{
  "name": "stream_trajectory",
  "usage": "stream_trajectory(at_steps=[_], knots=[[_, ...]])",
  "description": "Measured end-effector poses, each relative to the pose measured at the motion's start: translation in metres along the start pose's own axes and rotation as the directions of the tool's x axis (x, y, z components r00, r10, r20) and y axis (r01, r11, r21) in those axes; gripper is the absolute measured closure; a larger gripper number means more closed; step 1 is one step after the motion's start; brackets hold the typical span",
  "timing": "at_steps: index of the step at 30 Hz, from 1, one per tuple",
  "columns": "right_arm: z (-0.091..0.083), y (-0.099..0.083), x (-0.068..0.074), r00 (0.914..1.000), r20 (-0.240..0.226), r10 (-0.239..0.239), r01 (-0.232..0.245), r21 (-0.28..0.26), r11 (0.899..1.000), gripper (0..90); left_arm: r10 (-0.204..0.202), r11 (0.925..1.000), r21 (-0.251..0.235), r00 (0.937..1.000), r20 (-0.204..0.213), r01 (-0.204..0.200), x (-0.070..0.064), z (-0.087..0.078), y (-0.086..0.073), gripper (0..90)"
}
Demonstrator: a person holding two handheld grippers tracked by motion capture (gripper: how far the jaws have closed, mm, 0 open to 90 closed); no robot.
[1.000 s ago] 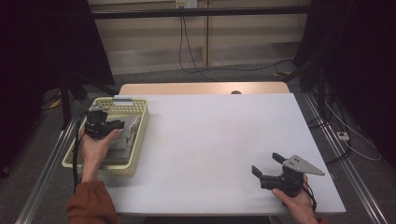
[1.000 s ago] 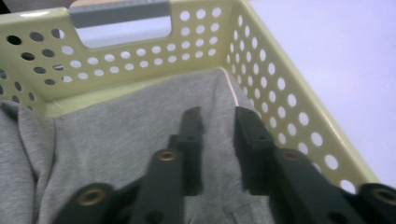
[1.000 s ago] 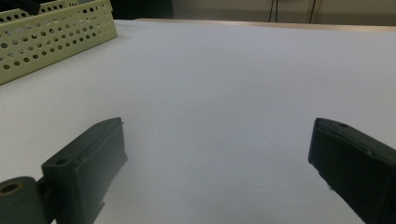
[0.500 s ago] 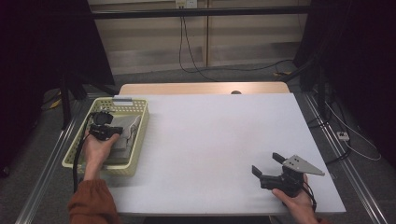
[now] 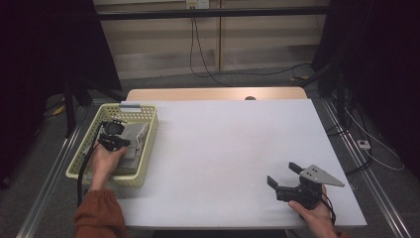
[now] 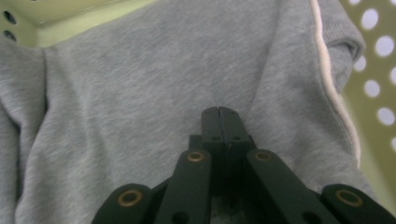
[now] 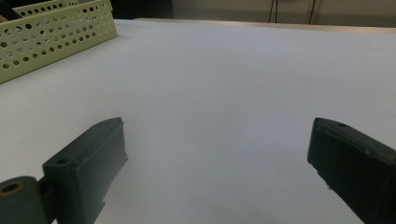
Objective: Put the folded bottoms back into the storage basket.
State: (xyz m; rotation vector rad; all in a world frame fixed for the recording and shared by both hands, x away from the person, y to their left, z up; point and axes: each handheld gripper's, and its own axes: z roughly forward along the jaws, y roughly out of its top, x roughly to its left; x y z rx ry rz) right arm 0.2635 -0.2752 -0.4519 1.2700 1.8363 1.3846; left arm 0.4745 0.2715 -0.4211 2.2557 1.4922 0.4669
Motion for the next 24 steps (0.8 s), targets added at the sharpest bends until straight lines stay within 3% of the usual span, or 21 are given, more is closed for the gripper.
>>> stream_trajectory(at_steps=[4,7,11,14,24], knots=[[0.0,0.0,0.0,1.0,-0.001,-0.003,0.003,0.001,1.0,3.7,0.007,1.0,0.007,1.0,0.004,-0.007,0.0,0.001,0.0,90.0],[0.0,0.0,0.0,1.0,-0.001,-0.001,0.001,0.001,1.0,3.7,0.038,0.9991,0.015,0.9993,-0.001,-0.038,-0.004,0.002,0.001,90.0],[0.001,0.0,0.0,1.0,-0.003,0.008,-0.008,0.002,1.0,3.7,0.06,0.9982,-0.006,0.9958,0.069,-0.06,-0.007,0.003,0.001,90.0],[0.0,0.0,0.0,0.9999,-0.006,0.009,-0.009,0.002,1.0,3.7,0.093,0.9957,0.001,0.9945,0.048,-0.093,-0.01,0.003,0.002,90.0],[0.001,-0.001,-0.002,0.9998,-0.009,0.018,-0.018,0.003,1.0,3.7,0.095,0.9955,-0.009,0.9935,0.063,-0.094,-0.011,0.003,0.002,90.0]])
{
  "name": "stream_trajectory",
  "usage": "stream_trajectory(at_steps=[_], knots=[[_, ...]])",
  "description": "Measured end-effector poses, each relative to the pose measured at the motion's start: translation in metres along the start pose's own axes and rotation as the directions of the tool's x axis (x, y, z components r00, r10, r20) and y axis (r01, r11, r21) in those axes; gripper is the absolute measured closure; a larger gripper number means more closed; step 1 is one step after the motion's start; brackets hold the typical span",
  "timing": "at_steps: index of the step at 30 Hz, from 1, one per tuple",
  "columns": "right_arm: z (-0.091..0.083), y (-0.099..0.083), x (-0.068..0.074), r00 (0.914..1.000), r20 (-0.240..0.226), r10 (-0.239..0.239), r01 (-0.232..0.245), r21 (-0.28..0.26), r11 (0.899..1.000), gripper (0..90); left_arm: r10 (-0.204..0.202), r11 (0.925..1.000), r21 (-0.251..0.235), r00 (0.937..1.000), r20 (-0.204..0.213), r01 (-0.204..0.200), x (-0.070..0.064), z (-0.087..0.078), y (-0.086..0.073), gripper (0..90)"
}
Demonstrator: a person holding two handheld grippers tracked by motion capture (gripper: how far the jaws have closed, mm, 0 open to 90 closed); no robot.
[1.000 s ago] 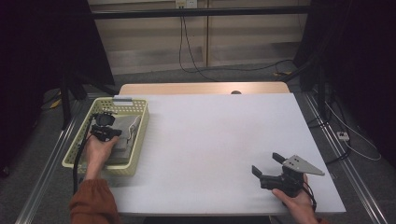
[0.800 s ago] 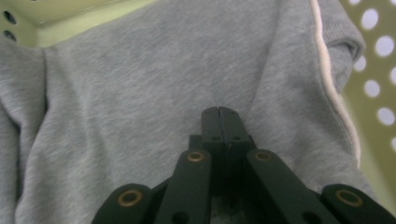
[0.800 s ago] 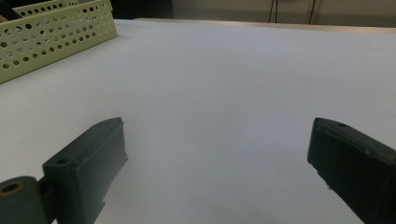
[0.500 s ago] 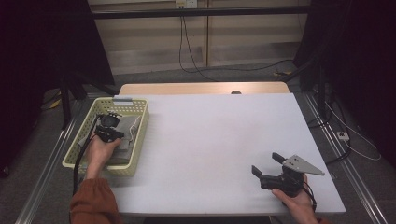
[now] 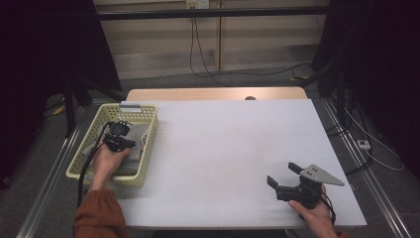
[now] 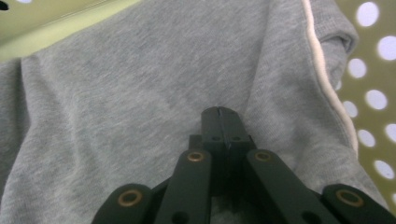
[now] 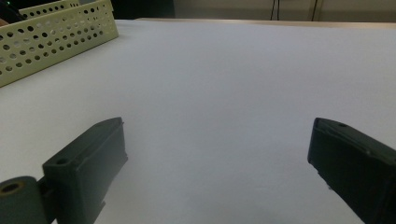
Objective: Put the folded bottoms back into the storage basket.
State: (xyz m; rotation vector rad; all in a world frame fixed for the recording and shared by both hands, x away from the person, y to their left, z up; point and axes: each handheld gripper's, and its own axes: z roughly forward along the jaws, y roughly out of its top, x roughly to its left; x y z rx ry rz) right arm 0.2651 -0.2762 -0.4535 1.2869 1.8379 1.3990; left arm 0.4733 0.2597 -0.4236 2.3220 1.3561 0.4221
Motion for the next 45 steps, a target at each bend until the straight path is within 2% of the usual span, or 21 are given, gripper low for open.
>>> stream_trajectory(at_steps=[5,8,11,14,21,23,24,26,28,30,33,38,41,45], knots=[[0.0,0.0,0.0,1.0,0.001,0.0,0.0,0.0,1.0,3.7,-0.008,0.9999,0.007,0.9998,0.019,0.008,0.0,-0.001,0.001,90.0],[0.0,0.0,0.0,1.0,0.002,0.0,0.0,-0.001,1.0,3.7,0.002,0.9999,0.01,0.9999,0.014,-0.002,-0.001,-0.001,0.001,90.0],[0.001,0.0,0.0,1.0,0.001,-0.002,0.002,0.001,1.0,3.7,-0.005,1.0,0.007,0.9997,0.022,0.005,-0.001,-0.002,0.001,90.0],[0.001,0.0,0.0,1.0,0.0,-0.004,0.004,0.005,1.0,3.7,-0.008,1.0,0.003,0.999,0.045,0.008,-0.001,-0.002,0.001,90.0],[0.003,0.001,0.0,0.9999,0.003,-0.013,0.013,0.006,1.0,3.7,0.001,0.9998,-0.02,0.9976,0.069,0.001,-0.001,-0.005,0.001,89.2],[0.003,0.001,0.0,0.9999,0.004,-0.014,0.014,0.006,1.0,3.8,-0.012,0.9995,-0.03,0.9976,0.069,0.014,-0.002,-0.005,0.001,87.8],[0.003,0.001,0.0,0.9999,0.004,-0.013,0.013,0.006,1.0,3.8,-0.004,0.9995,-0.03,0.9979,0.064,0.006,-0.001,-0.006,0.001,86.0],[0.004,0.001,0.0,0.9999,0.004,-0.013,0.013,0.006,1.0,3.7,-0.013,0.9982,-0.058,0.9977,0.067,0.017,-0.001,-0.008,0.001,82.0],[0.004,0.001,0.001,1.0,0.003,-0.008,0.008,0.004,1.0,3.7,-0.009,0.997,-0.076,0.9988,0.048,0.013,-0.002,-0.011,0.001,78.4],[0.004,0.001,0.001,1.0,0.002,-0.008,0.008,0.006,1.0,3.7,-0.012,0.9945,-0.103,0.9978,0.065,0.018,-0.001,-0.013,0.001,76.9],[0.004,0.001,0.0,0.9999,0.002,-0.01,0.01,0.004,1.0,3.8,-0.013,0.9936,-0.112,0.9993,0.035,0.017,-0.001,-0.014,0.001,66.9],[0.004,0.002,0.0,1.0,0.001,-0.01,0.01,0.004,1.0,3.8,-0.024,0.9873,-0.157,0.9997,-0.002,0.024,0.0,-0.018,0.001,51.2],[0.005,0.002,0.001,0.9999,0.0,-0.011,0.011,0.004,1.0,3.7,-0.015,0.9855,-0.169,0.9998,-0.013,0.013,0.0,-0.018,0.001,46.1],[0.005,0.001,0.001,0.9999,0.001,-0.014,0.014,0.011,1.0,3.8,-0.073,0.9794,-0.192,0.9963,-0.044,0.063,0.003,-0.022,0.002,29.5]])
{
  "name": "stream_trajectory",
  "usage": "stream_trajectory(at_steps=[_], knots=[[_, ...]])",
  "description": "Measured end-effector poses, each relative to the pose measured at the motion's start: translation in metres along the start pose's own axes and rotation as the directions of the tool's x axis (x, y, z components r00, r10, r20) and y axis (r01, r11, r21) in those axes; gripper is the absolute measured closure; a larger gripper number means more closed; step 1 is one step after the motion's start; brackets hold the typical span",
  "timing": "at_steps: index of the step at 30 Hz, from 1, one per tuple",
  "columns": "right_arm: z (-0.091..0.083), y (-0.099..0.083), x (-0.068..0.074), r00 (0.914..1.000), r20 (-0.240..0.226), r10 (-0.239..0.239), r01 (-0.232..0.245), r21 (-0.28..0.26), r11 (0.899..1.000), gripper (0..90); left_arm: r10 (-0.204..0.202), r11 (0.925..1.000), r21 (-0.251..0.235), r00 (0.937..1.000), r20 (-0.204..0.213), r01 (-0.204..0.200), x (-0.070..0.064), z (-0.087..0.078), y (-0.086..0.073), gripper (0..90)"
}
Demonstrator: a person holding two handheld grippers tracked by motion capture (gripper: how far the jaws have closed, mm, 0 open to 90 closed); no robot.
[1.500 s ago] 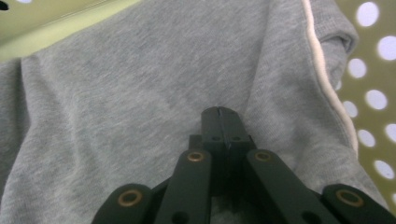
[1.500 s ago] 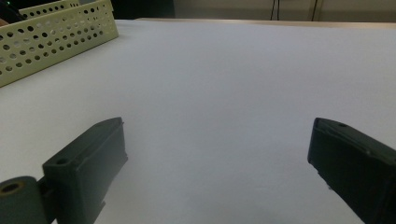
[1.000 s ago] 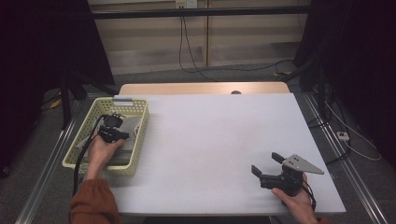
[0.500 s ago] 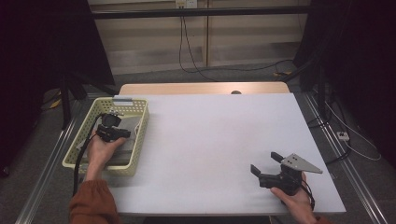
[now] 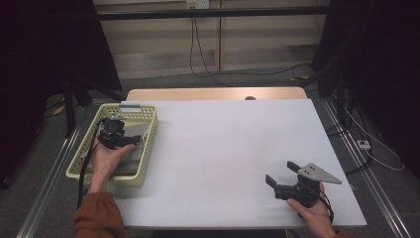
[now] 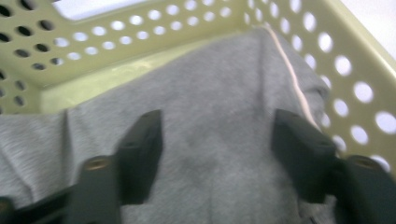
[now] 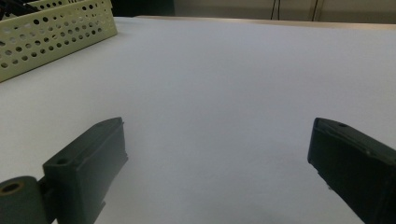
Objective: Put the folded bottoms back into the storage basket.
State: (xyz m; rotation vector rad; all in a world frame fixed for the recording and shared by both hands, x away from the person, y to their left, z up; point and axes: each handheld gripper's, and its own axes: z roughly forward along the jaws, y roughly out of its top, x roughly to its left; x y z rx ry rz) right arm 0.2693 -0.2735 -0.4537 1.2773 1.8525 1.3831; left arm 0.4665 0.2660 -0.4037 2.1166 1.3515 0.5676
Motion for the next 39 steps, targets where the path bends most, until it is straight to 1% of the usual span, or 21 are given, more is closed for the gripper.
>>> stream_trajectory(at_steps=[1,2,3,4,7,9,13,15,18,20,22,23,24,26,27,30,33,34,35,37,39], knots=[[0.0,0.0,0.0,1.0,0.0,0.003,-0.003,-0.002,1.0,3.8,-0.001,1.0,0.001,0.9999,-0.011,0.001,0.001,-0.001,0.0,26.5],[0.0,0.0,0.0,1.0,0.001,0.005,-0.005,-0.006,1.0,3.8,-0.015,0.9999,-0.003,0.9997,-0.018,0.015,0.002,-0.001,0.0,22.7],[0.0,0.0,0.0,1.0,0.002,0.004,-0.004,-0.007,1.0,3.8,-0.019,0.9998,0.003,0.9997,-0.016,0.019,0.003,-0.002,0.001,18.5],[0.0,0.0,0.0,1.0,0.002,0.004,-0.004,-0.006,1.0,3.8,-0.035,0.9994,-0.006,0.9993,-0.011,0.035,0.005,-0.002,0.001,15.3],[-0.001,0.001,0.0,1.0,0.004,0.002,-0.002,-0.006,1.0,3.8,-0.072,0.997,-0.028,0.9972,0.019,0.073,0.009,-0.005,0.002,11.2],[-0.001,0.0,0.0,1.0,0.005,0.004,-0.004,-0.006,1.0,3.8,-0.073,0.996,-0.05,0.9971,0.022,0.074,0.01,-0.008,0.002,7.6],[-0.001,0.001,0.0,0.9999,0.008,0.006,-0.006,-0.007,1.0,3.8,-0.048,0.9938,-0.099,0.9983,0.034,0.051,0.011,-0.017,0.001,5.9],[-0.001,0.001,0.0,0.9999,0.01,0.005,-0.005,-0.008,1.0,3.8,-0.034,0.9895,-0.138,0.9973,0.064,0.043,0.012,-0.022,0.0,5.3],[-0.001,0.001,-0.001,0.9999,0.01,0.008,-0.008,-0.01,1.0,3.8,-0.003,0.9882,-0.153,0.9964,0.085,0.016,0.011,-0.026,0.0,5.1],[-0.001,0.001,-0.001,0.9999,0.01,0.003,-0.003,-0.009,1.0,3.8,0.001,0.9877,-0.156,0.9975,0.071,0.01,0.01,-0.028,0.0,5.9],[-0.002,0.001,-0.001,0.9999,0.011,0.004,-0.004,-0.009,1.0,3.8,-0.002,0.9866,-0.163,0.9997,0.024,0.006,0.009,-0.031,0.0,5.4],[-0.002,0.001,-0.001,0.9999,0.011,0.005,-0.005,-0.009,1.0,3.8,-0.002,0.986,-0.167,0.9998,0.019,0.005,0.01,-0.034,0.0,5.5],[-0.002,0.001,-0.001,0.9999,0.012,0.005,-0.005,-0.009,1.0,3.8,-0.017,0.9821,-0.188,0.9998,0.013,0.019,0.01,-0.036,-0.001,5.6],[-0.001,0.001,-0.001,0.9999,0.012,0.009,-0.009,-0.009,1.0,3.7,-0.009,0.979,-0.203,0.9999,0.007,0.01,0.011,-0.039,-0.001,5.6],[-0.001,0.001,-0.001,0.9999,0.012,0.01,-0.01,-0.008,1.0,3.8,-0.016,0.9784,-0.206,0.9997,0.016,0.019,0.012,-0.04,-0.002,5.6],[0.0,0.001,-0.001,0.9999,0.012,0.011,-0.011,-0.006,1.0,3.7,-0.042,0.9701,-0.236,0.9973,0.06,0.055,0.017,-0.044,-0.003,6.3],[-0.001,0.001,-0.001,0.9998,0.012,0.013,-0.013,-0.008,1.0,3.7,-0.017,0.9614,-0.274,0.9989,0.043,0.028,0.017,-0.048,-0.003,5.3],[-0.001,0.001,-0.001,0.9998,0.011,0.014,-0.014,-0.009,1.0,3.7,-0.019,0.9553,-0.294,0.9984,0.053,0.034,0.017,-0.05,-0.004,5.1],[-0.001,0.001,-0.002,0.9998,0.012,0.014,-0.013,-0.01,1.0,3.7,-0.037,0.9476,-0.313,0.9956,0.087,0.062,0.017,-0.052,-0.004,5.1],[0.0,0.001,-0.001,0.9998,0.012,0.014,-0.014,-0.009,1.0,3.7,-0.025,0.941,-0.333,0.9937,0.11,0.061,0.017,-0.057,-0.003,4.7],[0.0,0.001,-0.001,0.9998,0.013,0.014,-0.014,-0.009,1.0,3.7,-0.009,0.94,-0.338,0.9944,0.105,0.045,0.017,-0.06,-0.003,4.5]])
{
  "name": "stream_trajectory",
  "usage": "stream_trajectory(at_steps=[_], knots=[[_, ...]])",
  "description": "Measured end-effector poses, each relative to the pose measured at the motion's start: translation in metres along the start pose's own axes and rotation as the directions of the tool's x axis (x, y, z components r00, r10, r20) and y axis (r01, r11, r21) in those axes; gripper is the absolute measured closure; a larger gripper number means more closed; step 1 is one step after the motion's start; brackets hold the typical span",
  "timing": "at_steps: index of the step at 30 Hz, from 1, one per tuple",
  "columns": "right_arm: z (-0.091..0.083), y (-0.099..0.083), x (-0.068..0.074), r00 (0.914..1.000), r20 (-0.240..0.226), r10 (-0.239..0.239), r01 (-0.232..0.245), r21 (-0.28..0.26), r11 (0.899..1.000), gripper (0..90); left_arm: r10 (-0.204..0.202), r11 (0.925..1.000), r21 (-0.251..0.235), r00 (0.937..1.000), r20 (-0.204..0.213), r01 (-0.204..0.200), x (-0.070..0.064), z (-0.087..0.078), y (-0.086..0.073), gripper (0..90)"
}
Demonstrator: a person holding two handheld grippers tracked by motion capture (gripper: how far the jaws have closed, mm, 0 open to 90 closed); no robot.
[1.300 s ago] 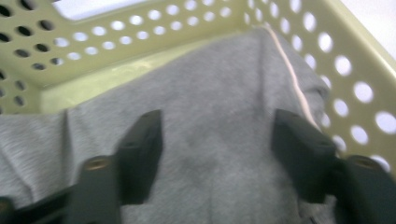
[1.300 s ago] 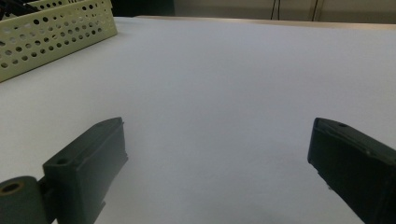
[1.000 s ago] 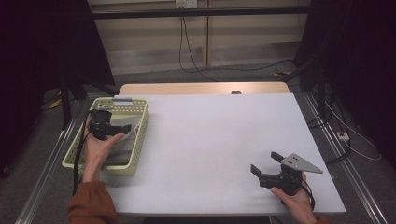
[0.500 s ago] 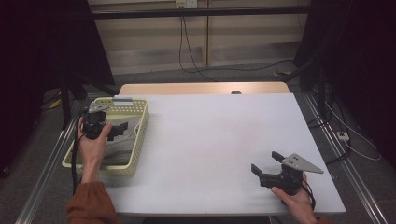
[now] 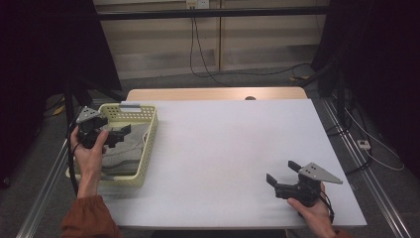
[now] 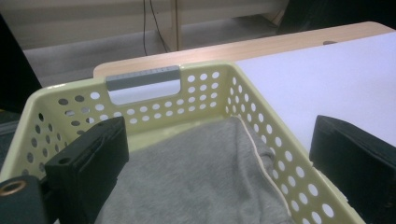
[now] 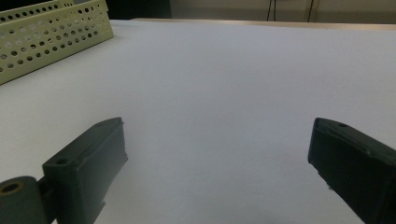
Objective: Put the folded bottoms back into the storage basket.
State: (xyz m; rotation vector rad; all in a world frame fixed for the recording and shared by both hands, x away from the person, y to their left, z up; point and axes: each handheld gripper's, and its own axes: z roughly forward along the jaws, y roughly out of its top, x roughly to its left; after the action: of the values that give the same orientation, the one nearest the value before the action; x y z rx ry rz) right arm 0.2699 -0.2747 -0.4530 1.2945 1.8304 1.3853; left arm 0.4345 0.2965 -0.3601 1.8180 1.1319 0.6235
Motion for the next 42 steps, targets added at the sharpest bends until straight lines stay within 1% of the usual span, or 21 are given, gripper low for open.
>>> stream_trajectory(at_steps=[2,4,5,7,10,12,13,14,18,21,24,26,27,28,31,33,34,36,37,39,42], knots=[[0.0,0.0,0.0,1.0,-0.001,-0.001,0.001,-0.001,1.0,3.7,0.002,0.9999,-0.011,1.0,0.008,-0.002,0.002,-0.002,-0.001,4.3],[0.0,0.0,0.0,1.0,-0.001,-0.001,0.001,-0.003,1.0,3.7,-0.014,0.9997,-0.021,0.9996,0.026,0.014,0.005,-0.004,-0.003,4.2],[0.0,0.0,0.0,1.0,-0.001,0.0,0.0,-0.002,1.0,3.7,-0.011,0.9996,-0.024,0.9995,0.03,0.012,0.005,-0.006,-0.004,4.2],[0.0,0.0,0.0,1.0,0.0,-0.001,0.001,-0.002,1.0,3.7,0.014,0.9998,-0.017,0.9999,0.01,-0.013,0.004,-0.008,-0.005,4.3],[0.0,0.0,-0.001,1.0,0.001,0.0,0.0,0.0,1.0,3.7,0.04,0.9991,-0.012,0.9992,0.006,-0.04,0.003,-0.011,-0.006,7.4],[0.0,0.0,0.0,1.0,0.002,-0.005,0.005,0.0,1.0,3.7,0.036,0.9991,-0.024,0.9994,-0.001,-0.036,0.003,-0.015,-0.007,6.4],[0.0,0.0,0.0,1.0,0.002,-0.001,0.001,-0.002,1.0,3.7,0.036,0.9989,-0.03,0.9994,0.003,-0.036,0.003,-0.016,-0.008,6.3],[0.0,0.0,0.0,1.0,0.002,-0.001,0.001,-0.003,1.0,3.7,0.036,0.999,-0.025,0.9993,0.001,-0.036,0.003,-0.018,-0.009,6.4],[0.0,0.0,0.0,1.0,0.003,-0.002,0.002,-0.001,1.0,3.7,0.013,0.9996,-0.027,0.9999,-0.01,-0.014,0.003,-0.024,-0.012,6.3],[0.001,0.0,-0.001,1.0,0.006,-0.004,0.004,0.002,1.0,3.7,0.026,0.9995,-0.015,0.9991,-0.032,-0.026,0.002,-0.028,-0.013,6.4],[0.001,0.0,0.0,1.0,0.006,-0.003,0.003,0.0,1.0,3.6,0.011,0.9994,-0.034,0.9998,-0.018,-0.011,0.001,-0.034,-0.016,6.5],[0.0,0.0,0.0,1.0,0.007,-0.002,0.002,-0.003,1.0,3.7,0.022,0.9991,-0.036,0.9997,-0.01,-0.022,0.0,-0.036,-0.017,6.4],[0.0,0.0,-0.001,0.9999,0.009,-0.005,0.005,-0.002,1.0,3.6,0.03,0.9992,-0.027,0.9994,-0.017,-0.03,-0.001,-0.038,-0.018,6.4],[0.0,0.0,-0.001,1.0,0.009,-0.003,0.003,-0.002,1.0,3.7,0.033,0.9989,-0.031,0.9993,-0.018,-0.034,-0.002,-0.04,-0.019,6.4],[-0.001,0.0,-0.001,1.0,0.009,-0.003,0.003,-0.002,1.0,3.6,0.026,0.9989,-0.039,0.9996,-0.011,-0.027,-0.004,-0.045,-0.021,6.4],[-0.001,0.0,-0.001,1.0,0.009,-0.003,0.003,-0.003,1.0,3.7,0.024,0.9991,-0.033,0.9994,-0.026,-0.025,-0.006,-0.048,-0.024,6.4],[-0.001,0.0,-0.001,1.0,0.009,-0.003,0.003,-0.003,1.0,3.7,0.024,0.9992,-0.032,0.9994,-0.025,-0.025,-0.006,-0.05,-0.025,6.4],[-0.001,0.0,-0.001,1.0,0.009,-0.004,0.004,-0.003,1.0,3.7,0.007,0.9997,-0.025,0.9999,-0.012,-0.007,-0.008,-0.052,-0.028,6.3],[-0.001,0.0,-0.001,1.0,0.008,-0.003,0.003,-0.003,1.0,3.7,0.002,0.9998,-0.019,0.9998,-0.018,-0.002,-0.009,-0.054,-0.03,6.3],[-0.001,0.0,0.0,1.0,0.008,-0.001,0.001,-0.002,1.0,3.7,0.012,0.9997,-0.02,0.9993,-0.036,-0.012,-0.011,-0.056,-0.033,6.4],[-0.001,0.0,0.0,1.0,0.009,-0.002,0.002,-0.003,1.0,3.6,0.004,0.9999,-0.013,0.9996,-0.029,-0.005,-0.013,-0.061,-0.037,6.5]])
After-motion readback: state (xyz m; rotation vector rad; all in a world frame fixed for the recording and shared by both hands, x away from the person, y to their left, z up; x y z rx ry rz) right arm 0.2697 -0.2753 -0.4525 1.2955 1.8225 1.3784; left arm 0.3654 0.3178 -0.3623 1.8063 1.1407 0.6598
